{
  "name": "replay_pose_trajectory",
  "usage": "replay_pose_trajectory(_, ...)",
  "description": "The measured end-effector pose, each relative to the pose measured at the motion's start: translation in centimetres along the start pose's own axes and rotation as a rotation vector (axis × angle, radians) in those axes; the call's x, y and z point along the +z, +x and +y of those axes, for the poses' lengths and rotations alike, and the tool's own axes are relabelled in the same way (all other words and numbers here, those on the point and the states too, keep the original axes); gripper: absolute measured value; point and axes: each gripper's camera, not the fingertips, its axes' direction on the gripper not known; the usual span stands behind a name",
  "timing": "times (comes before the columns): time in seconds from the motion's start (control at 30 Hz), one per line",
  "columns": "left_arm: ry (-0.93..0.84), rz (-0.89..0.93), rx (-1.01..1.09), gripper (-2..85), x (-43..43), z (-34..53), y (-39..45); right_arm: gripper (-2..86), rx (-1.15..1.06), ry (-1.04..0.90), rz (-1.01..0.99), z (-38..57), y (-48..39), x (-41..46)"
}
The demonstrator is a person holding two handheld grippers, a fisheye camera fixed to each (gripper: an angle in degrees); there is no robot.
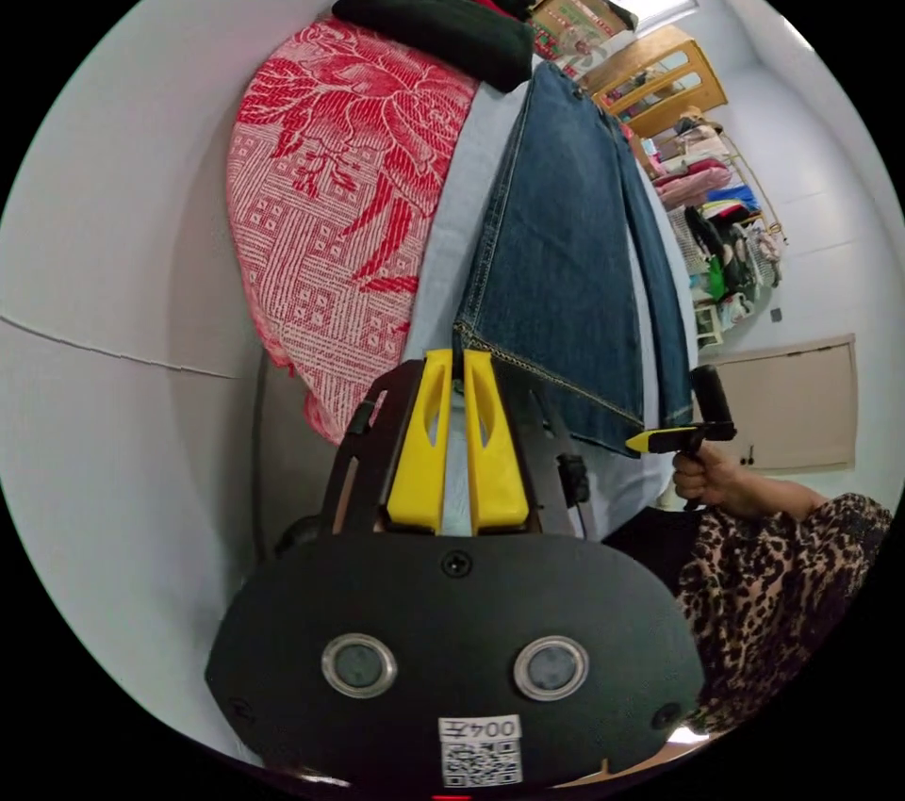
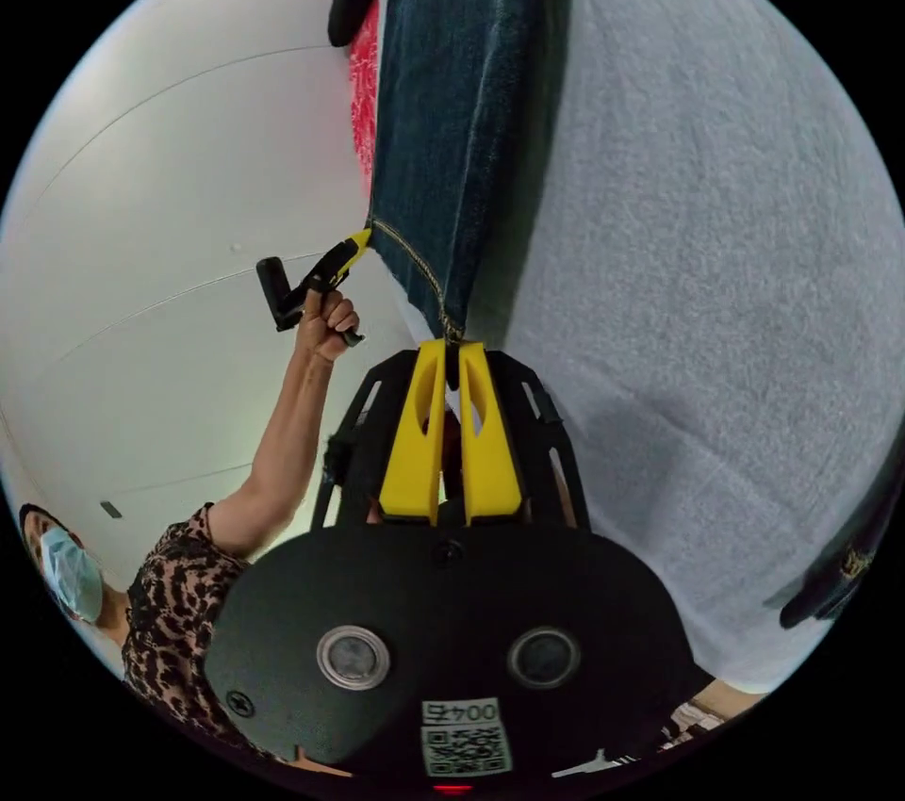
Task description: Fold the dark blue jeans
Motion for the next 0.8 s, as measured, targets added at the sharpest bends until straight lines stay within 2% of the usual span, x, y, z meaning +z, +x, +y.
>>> replay_pose_trajectory(0.13,-0.031,-0.109,0.038,2.5,2.7,0.9,1.4,3.6,0.023,-0.065,0.064,-0.2,1.3,0.4)
replay_pose_trajectory(0.27,-0.012,-0.081,-0.011,2.6,4.5,2.1,1.2,3.0,0.015,-0.098,0.054,0.2,2.6,0.6)
replay_pose_trajectory(0.33,-0.003,-0.072,-0.041,2.7,5.2,2.8,1.1,2.2,-0.005,-0.186,0.094,0.8,2.9,1.1)
replay_pose_trajectory(0.47,0.01,-0.117,-0.1,3.5,6.1,4.6,1.6,5.5,-0.11,-0.25,0.112,2.7,2.1,0.3)
replay_pose_trajectory(0.6,0.067,-0.175,-0.072,4.8,5.9,6.3,4.2,9.1,-0.232,-0.046,0.107,7.1,1.3,-8.5)
replay_pose_trajectory(0.7,0.141,-0.013,-0.021,5.4,6.9,7.7,8.5,9.9,-0.157,0.228,0.165,12.7,4.9,-18.0)
replay_pose_trajectory(0.77,0.115,0.205,0.054,6.0,10.7,8.5,13.4,9.9,-0.048,0.392,0.209,16.6,8.5,-23.1)
replay_pose_trajectory(0.8,0.088,0.256,0.077,6.3,12.0,8.6,14.8,10.1,0.029,0.473,0.208,19.1,11.0,-25.7)
